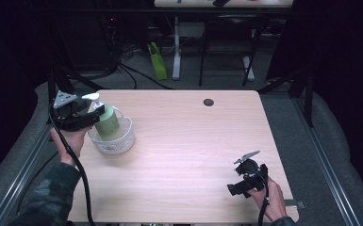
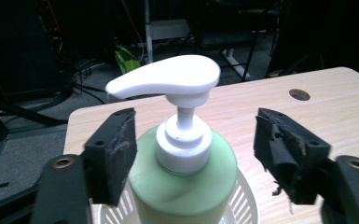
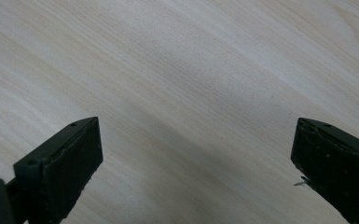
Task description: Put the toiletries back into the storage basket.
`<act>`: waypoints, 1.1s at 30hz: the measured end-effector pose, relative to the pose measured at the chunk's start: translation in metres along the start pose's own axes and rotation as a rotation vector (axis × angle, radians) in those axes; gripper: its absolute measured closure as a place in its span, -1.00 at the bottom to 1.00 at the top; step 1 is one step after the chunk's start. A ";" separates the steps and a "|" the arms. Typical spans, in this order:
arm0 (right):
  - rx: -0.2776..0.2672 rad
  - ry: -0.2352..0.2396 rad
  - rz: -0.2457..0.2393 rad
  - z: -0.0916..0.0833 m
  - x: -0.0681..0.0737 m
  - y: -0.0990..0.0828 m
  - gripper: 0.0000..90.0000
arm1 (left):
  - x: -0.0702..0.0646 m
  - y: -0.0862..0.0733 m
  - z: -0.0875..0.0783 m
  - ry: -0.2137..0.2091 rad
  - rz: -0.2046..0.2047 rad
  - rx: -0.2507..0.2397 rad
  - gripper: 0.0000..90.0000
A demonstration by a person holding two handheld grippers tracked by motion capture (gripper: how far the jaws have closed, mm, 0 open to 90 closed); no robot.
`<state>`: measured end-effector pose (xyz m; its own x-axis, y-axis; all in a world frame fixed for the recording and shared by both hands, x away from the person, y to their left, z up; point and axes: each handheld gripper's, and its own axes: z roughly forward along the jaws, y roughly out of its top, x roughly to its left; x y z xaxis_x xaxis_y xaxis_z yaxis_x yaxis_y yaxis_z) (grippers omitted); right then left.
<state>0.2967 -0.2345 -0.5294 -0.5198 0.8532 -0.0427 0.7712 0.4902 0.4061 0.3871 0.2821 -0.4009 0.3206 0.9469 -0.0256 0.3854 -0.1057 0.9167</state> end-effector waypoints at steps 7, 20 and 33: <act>-0.001 0.001 0.003 0.000 0.000 0.000 -0.96 | -0.007 -0.002 -0.012 -0.024 0.004 0.037 -0.57; -0.027 0.009 0.015 -0.003 -0.001 0.000 -0.97 | -0.026 -0.022 -0.026 -0.075 0.043 0.105 -0.85; -0.024 0.006 0.014 -0.003 0.000 0.000 -0.97 | -0.041 -0.055 -0.028 -0.110 0.039 0.186 -0.99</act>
<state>0.2956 -0.2347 -0.5270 -0.5109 0.8591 -0.0313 0.7695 0.4733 0.4287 0.3286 0.2580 -0.4389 0.4272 0.9031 -0.0443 0.5206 -0.2057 0.8287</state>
